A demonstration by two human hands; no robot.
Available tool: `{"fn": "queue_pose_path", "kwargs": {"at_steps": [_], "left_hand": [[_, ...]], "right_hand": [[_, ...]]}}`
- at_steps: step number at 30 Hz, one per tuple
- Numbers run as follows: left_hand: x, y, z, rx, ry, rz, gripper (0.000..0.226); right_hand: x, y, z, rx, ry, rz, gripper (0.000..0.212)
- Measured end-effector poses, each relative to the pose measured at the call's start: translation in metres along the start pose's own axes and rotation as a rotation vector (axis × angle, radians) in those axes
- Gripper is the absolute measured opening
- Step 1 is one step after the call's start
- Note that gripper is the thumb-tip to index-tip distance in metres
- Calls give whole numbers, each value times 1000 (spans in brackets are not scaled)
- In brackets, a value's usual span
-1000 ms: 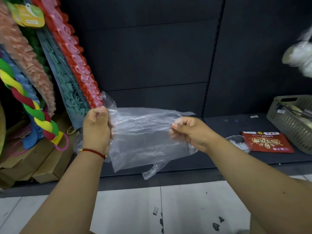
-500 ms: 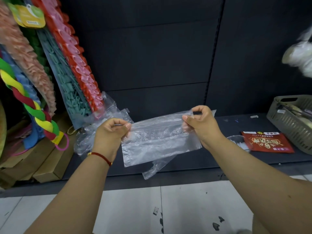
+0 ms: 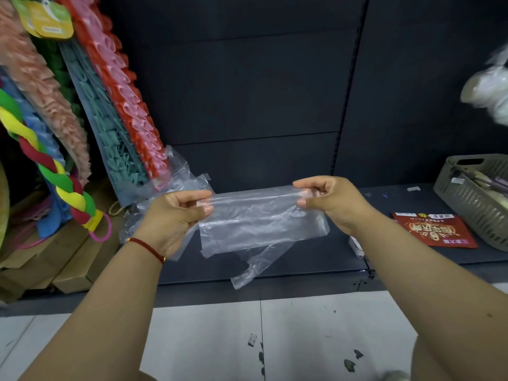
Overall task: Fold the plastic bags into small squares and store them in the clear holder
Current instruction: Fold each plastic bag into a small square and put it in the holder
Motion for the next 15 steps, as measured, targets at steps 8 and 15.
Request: {"fn": "queue_pose_path", "kwargs": {"at_steps": [8,15], "left_hand": [[0,-7,-4,248,-83,409,18],[10,-5,-4,280,-87,238,21]], "right_hand": [[1,5,1,-82,-100,-338,11],[1,6,1,-122,-103,-257,15]]}}
Point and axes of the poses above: each hand's wrist, its own z-axis towards the middle knuckle, its own x-axis out of the palm, y = z × x, the point moved 2 cm from there along z, towards the middle knuckle, and after that the axes turned 3 degrees about -z, right-handed, at the moved point
